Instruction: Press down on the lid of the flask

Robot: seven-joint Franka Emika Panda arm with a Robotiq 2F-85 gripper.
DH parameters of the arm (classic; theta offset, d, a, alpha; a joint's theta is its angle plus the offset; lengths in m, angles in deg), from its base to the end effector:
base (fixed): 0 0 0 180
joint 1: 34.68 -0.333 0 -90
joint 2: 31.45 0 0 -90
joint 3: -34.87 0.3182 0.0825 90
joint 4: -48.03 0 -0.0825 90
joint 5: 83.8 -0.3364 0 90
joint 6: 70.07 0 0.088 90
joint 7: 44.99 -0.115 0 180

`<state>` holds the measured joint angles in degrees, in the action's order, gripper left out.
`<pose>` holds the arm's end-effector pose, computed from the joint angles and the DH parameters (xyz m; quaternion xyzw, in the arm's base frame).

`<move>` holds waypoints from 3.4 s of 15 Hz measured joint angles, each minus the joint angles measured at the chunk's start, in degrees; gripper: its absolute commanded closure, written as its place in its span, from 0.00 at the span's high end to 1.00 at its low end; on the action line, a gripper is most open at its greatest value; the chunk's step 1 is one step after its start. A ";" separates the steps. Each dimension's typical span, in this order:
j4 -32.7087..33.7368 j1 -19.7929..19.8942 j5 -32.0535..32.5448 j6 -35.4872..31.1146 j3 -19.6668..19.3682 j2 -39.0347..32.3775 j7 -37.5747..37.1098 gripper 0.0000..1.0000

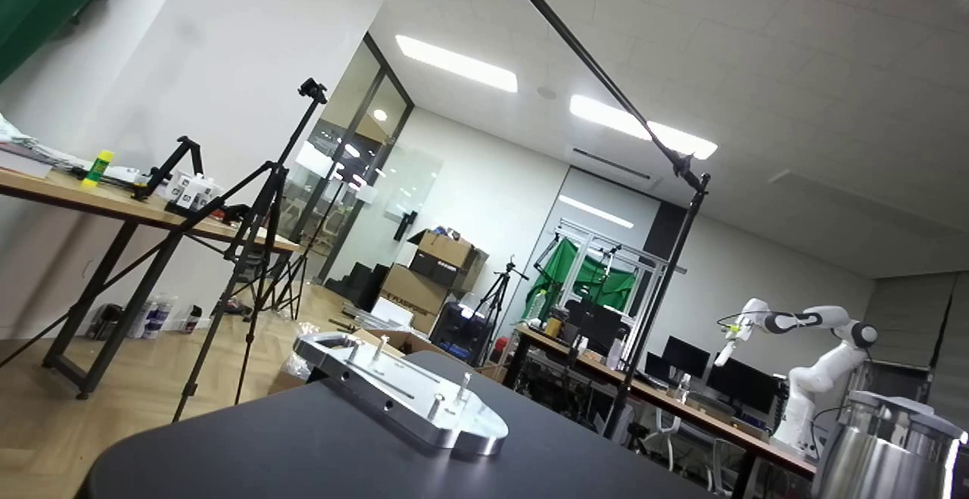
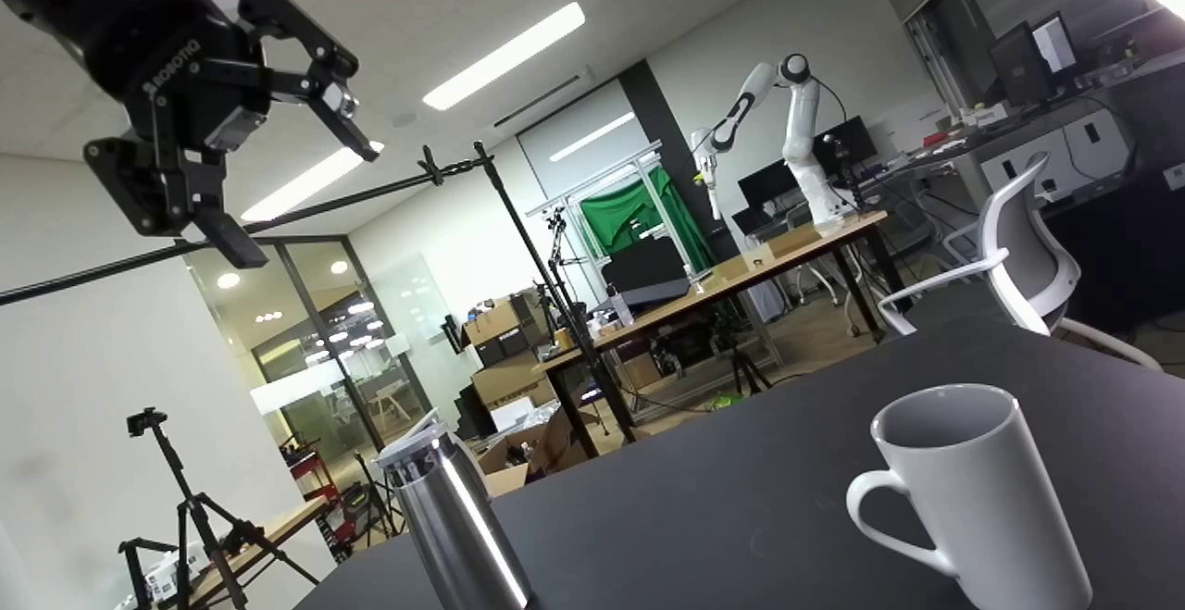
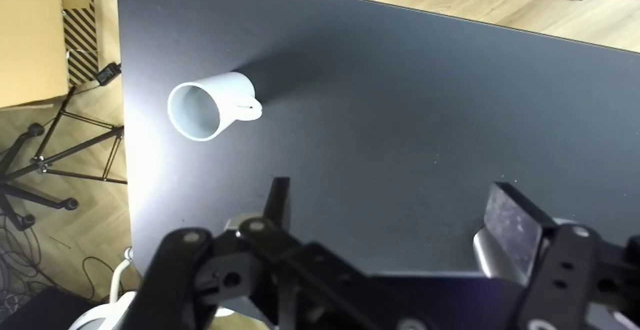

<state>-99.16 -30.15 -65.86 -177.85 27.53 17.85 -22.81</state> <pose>0.2540 -0.0881 0.5399 0.9808 0.1415 0.0533 0.1231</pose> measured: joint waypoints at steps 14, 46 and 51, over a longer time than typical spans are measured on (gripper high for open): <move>24.78 -5.34 -10.63 -13.21 6.85 -34.30 -10.82 0.00; 41.95 -8.53 -22.21 -4.10 11.70 -61.14 -9.94 0.00; 41.96 -8.58 -21.51 -4.10 12.00 -62.72 -9.94 0.00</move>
<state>-57.20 -38.73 -87.38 -181.95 39.53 -44.87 -32.74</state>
